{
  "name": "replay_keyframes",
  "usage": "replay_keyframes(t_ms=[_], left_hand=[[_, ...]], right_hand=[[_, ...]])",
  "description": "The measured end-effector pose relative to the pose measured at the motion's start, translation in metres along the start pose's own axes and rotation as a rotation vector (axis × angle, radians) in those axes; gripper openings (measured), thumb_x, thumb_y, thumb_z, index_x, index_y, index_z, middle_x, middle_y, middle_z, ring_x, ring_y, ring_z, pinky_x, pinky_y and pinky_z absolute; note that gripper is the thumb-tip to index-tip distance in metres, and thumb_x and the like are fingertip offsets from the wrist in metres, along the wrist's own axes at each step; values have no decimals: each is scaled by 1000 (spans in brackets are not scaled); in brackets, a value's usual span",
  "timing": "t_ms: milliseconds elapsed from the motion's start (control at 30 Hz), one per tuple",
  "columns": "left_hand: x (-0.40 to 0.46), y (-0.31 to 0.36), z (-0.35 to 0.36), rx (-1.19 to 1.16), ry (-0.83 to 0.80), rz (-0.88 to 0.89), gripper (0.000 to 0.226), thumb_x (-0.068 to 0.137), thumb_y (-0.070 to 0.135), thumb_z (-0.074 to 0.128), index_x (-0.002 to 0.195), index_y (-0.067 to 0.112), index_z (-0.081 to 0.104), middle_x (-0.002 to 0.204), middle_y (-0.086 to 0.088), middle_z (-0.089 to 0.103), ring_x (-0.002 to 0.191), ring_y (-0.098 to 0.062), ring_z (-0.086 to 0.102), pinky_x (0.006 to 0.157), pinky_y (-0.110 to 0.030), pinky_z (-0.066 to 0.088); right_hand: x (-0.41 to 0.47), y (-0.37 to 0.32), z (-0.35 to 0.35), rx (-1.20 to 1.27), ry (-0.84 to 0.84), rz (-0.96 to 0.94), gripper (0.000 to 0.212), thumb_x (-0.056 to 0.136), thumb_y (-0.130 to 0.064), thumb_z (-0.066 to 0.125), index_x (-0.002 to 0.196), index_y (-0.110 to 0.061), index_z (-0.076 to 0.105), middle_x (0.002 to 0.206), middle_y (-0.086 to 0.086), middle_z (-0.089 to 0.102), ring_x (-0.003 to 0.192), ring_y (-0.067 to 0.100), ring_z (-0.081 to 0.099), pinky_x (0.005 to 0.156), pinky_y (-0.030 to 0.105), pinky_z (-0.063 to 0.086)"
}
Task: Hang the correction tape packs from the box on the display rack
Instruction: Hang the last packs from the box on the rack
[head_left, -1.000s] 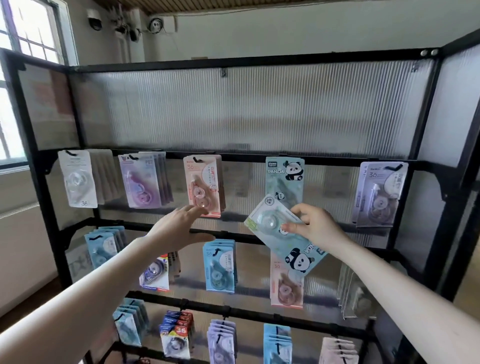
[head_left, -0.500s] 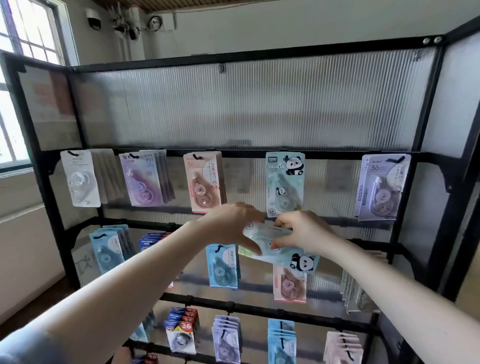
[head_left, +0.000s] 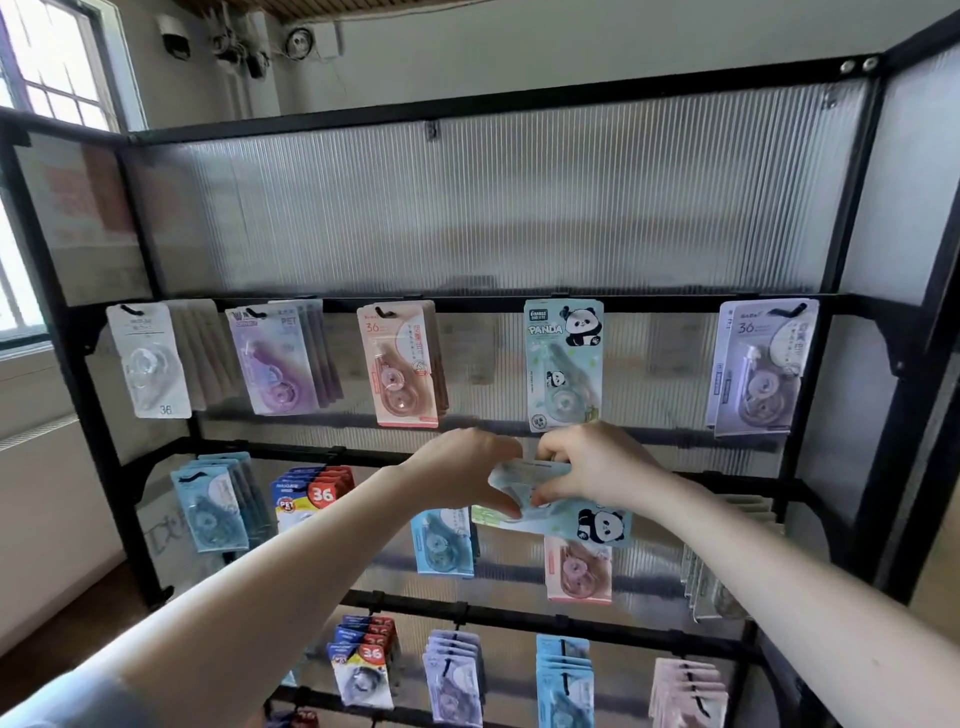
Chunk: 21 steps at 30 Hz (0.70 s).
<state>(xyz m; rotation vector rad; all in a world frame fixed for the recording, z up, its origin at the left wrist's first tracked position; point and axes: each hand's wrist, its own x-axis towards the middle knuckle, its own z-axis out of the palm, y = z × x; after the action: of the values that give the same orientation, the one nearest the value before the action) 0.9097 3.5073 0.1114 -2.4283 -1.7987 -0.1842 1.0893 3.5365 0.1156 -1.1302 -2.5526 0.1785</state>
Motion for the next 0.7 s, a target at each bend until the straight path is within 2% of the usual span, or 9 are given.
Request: replay_keyframes(t_ms=[133,200,333,400,467,567,633,700], left_hand=[[2,0,1,-41,14,-27,40,73,41,79,91,14,55,77,4,54,67,-18,46,53,-28,32],[0,-3,2,-58,22,-36,36,74,37,79,89,16,54,73,8,50,67,-16,46,49,-22,31],[-6,-19,4,-256,78,-138,38,72,32,81,96,15,58,80,8,54,65,-12,51,54,-24,44],[-9,-28,6,-385,141,-147,40,71,29,82,102,18,61,88,12,60,75,-11,59,64,-26,54],[-10,-35,8,-546,209,-188,46,71,25,83,110,15,61,96,4,66,84,-17,64,73,-35,58],[-9,-35,10,-738,314,-258,36,74,18,80,99,5,57,89,-6,65,77,-20,64,67,-32,57],[-7,-30,10,-903,369,-259,34,75,12,80,97,3,56,92,-12,67,79,-24,67,69,-35,58],[-5,-20,8,-1051,408,-224,30,77,8,78,96,6,54,91,-12,68,77,-19,69,69,-32,59]], right_hand=[[3,2,2,-2,13,-33,31,74,-43,76,93,-24,62,83,-4,62,77,15,56,62,26,40],[1,7,-1,20,34,-42,29,75,-44,75,93,-25,63,86,-7,63,75,12,57,64,26,42],[-5,25,-11,36,133,-8,44,74,-43,75,113,-25,62,90,-12,60,61,0,51,62,22,45],[-7,37,-16,63,195,31,60,73,-41,76,127,-27,53,94,-12,60,74,5,60,73,27,52],[-11,49,-21,50,246,74,64,77,-39,74,134,-27,47,100,-10,62,81,7,62,76,28,53],[-18,65,-27,-126,259,151,42,86,-37,65,125,-26,54,101,-9,63,84,10,61,72,25,50],[-22,71,-28,-206,242,192,30,90,-34,60,119,-24,59,97,-10,62,81,10,58,66,23,46],[-24,77,-26,-231,218,223,26,92,-32,58,116,-25,59,93,-11,63,75,8,57,59,22,43]])
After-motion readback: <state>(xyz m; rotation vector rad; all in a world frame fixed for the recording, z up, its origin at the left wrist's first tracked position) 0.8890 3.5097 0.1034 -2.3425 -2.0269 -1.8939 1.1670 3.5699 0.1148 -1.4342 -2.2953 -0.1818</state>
